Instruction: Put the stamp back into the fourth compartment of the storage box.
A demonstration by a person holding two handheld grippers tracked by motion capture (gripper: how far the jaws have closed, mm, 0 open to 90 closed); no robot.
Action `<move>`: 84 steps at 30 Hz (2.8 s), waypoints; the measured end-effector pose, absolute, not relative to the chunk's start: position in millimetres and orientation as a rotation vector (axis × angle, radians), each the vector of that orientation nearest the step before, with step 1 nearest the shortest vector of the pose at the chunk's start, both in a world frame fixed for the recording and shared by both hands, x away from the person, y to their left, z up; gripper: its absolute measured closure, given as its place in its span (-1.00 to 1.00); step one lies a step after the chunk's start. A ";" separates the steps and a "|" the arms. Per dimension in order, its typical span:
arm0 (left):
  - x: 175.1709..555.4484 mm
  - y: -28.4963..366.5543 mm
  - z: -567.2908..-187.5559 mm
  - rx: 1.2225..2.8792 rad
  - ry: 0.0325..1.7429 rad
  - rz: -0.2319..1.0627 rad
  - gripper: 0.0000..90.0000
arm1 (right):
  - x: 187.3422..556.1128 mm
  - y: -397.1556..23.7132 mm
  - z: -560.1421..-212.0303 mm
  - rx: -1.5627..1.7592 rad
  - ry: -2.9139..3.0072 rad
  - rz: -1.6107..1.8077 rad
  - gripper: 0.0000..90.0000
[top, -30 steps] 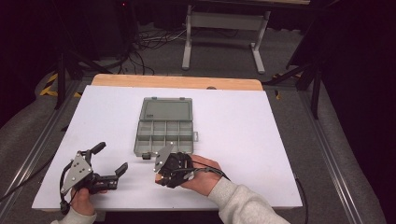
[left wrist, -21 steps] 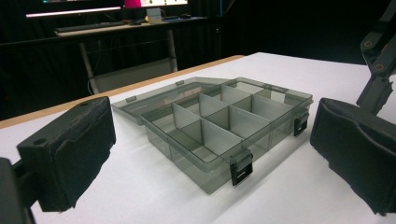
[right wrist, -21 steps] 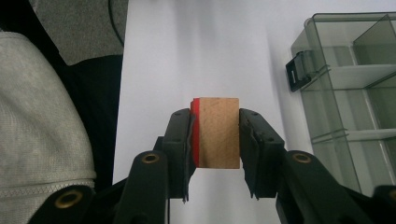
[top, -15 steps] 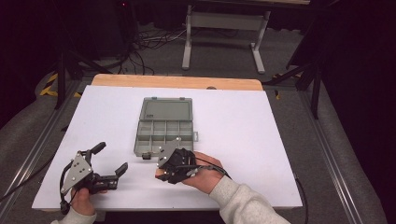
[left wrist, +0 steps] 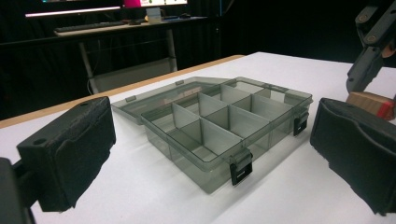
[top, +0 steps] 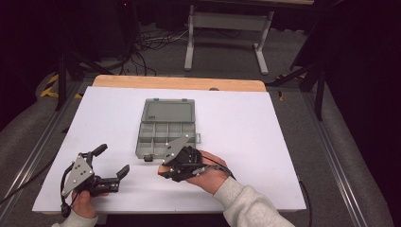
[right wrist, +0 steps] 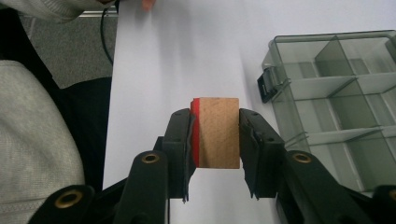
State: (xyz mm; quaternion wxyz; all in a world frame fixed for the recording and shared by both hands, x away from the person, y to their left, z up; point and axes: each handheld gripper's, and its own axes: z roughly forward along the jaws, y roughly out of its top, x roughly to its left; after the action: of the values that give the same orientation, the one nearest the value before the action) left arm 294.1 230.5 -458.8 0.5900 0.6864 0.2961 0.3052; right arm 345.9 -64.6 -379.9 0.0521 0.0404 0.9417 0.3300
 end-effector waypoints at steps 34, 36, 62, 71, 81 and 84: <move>294.8 231.1 -458.9 1.607 0.686 0.713 -0.98 | 393.8 -100.0 -363.2 0.339 2.742 0.957 0.46; 294.7 231.0 -458.9 1.606 0.688 0.711 -0.98 | 397.3 -101.1 -363.4 0.350 2.733 0.952 0.47; 295.0 230.8 -459.0 1.608 0.687 0.710 -0.98 | 431.3 -107.0 -368.2 0.446 2.676 0.898 0.47; 295.0 231.1 -459.0 1.607 0.687 0.710 -0.98 | 443.5 -108.7 -371.0 0.503 2.660 0.875 0.46; 295.0 231.1 -458.8 1.607 0.687 0.710 -0.98 | 454.6 -112.1 -376.0 0.543 2.643 0.867 0.47; 295.0 231.1 -458.8 1.607 0.687 0.710 -0.98 | 456.9 -112.7 -377.1 0.547 2.640 0.872 0.47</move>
State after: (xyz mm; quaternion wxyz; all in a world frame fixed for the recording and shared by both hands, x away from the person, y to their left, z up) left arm 295.0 231.1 -458.8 0.5872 0.6895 0.2947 0.3048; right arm 456.9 -112.7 -377.1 0.1535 0.1908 0.9206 0.3042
